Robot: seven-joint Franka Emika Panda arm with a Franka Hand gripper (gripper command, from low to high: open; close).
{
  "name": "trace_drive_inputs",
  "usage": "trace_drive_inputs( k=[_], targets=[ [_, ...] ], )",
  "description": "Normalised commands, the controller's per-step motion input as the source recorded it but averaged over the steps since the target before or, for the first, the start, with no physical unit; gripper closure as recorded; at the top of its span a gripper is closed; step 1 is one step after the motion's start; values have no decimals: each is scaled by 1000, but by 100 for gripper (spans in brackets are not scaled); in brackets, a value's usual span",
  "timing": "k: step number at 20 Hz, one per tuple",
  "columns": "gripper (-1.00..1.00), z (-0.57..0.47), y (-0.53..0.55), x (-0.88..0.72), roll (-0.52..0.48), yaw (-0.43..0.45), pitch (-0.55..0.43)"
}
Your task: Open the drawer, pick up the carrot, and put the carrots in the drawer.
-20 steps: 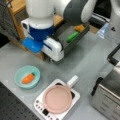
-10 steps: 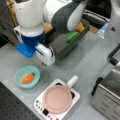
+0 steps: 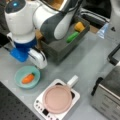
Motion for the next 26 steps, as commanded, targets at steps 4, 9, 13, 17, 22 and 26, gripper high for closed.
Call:
trace_drive_inputs(
  k=[4, 9, 13, 17, 22, 26],
  targets=[
    [-100, -6, -178, 292, -1, 88, 128],
    [-100, -5, -170, 307, -46, 105, 147],
    [-100, -22, -162, 330, -90, 96, 182],
    [-100, -22, -149, 322, -98, 91, 134],
    [-100, 38, -135, 280, -102, 92, 127],
    [-100, 91, -150, 256, -93, 98, 126]
  ],
)
